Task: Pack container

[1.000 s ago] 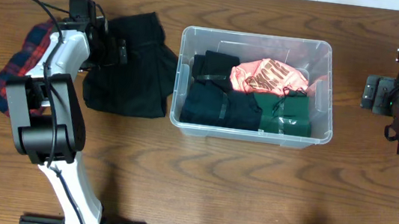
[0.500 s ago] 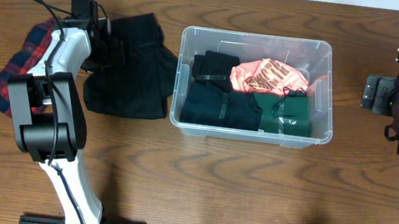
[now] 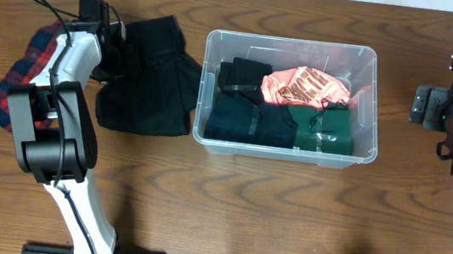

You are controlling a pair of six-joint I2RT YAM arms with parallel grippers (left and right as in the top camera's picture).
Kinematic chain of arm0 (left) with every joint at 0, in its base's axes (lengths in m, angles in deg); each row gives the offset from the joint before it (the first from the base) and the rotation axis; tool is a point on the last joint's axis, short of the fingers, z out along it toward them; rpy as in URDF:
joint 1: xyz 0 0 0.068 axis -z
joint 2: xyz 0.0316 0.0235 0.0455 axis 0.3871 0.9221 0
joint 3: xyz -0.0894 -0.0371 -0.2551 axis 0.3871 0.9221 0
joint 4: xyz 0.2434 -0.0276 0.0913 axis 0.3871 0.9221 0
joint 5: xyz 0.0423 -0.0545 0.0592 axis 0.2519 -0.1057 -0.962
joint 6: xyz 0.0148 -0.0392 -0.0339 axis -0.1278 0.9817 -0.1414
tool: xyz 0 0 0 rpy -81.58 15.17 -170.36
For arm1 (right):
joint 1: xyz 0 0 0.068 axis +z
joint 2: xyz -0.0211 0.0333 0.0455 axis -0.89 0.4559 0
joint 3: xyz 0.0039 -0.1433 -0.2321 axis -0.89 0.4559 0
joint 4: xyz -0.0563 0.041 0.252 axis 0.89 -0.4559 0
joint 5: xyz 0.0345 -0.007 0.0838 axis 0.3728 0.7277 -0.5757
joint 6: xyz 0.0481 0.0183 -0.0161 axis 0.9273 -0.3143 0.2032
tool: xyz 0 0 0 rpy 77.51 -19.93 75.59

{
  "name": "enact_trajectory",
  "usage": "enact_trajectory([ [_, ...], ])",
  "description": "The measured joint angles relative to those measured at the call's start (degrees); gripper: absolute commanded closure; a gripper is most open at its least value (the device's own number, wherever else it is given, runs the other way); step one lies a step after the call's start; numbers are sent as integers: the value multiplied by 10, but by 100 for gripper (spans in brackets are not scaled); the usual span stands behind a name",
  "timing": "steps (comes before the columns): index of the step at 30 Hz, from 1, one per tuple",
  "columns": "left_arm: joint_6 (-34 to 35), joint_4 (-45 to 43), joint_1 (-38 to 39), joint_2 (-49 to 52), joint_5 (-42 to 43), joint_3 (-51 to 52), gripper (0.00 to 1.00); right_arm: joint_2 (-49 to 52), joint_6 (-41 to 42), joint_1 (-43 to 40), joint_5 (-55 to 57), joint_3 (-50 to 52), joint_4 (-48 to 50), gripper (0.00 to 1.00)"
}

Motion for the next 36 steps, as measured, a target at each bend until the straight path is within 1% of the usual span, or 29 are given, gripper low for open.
enact_trajectory([
  [1, -1, 3, 1, 0, 2, 0, 70, 0, 0, 0, 0, 0, 0, 1],
  [2, 1, 5, 2, 0, 5, -1, 80, 0, 0, 0, 0, 0, 0, 1],
  [3, -3, 9, 3, 0, 5, -3, 94, 0, 0, 0, 0, 0, 0, 1],
  [14, -7, 26, 2, -8, 3, -8, 94, 0, 0, 0, 0, 0, 0, 1],
  [18, -27, 34, 3, -26, -7, -2, 94, 0, 0, 0, 0, 0, 0, 1],
  [22, -53, 32, 3, -76, -18, 11, 94, 0, 0, 0, 0, 0, 0, 1],
  [30, -98, 3, 2, -226, -37, 13, 94, 0, 0, 0, 0, 0, 0, 1],
  [36, -150, -38, 16, -328, -3, 13, 94, 0, 0, 0, 0, 0, 0, 1],
])
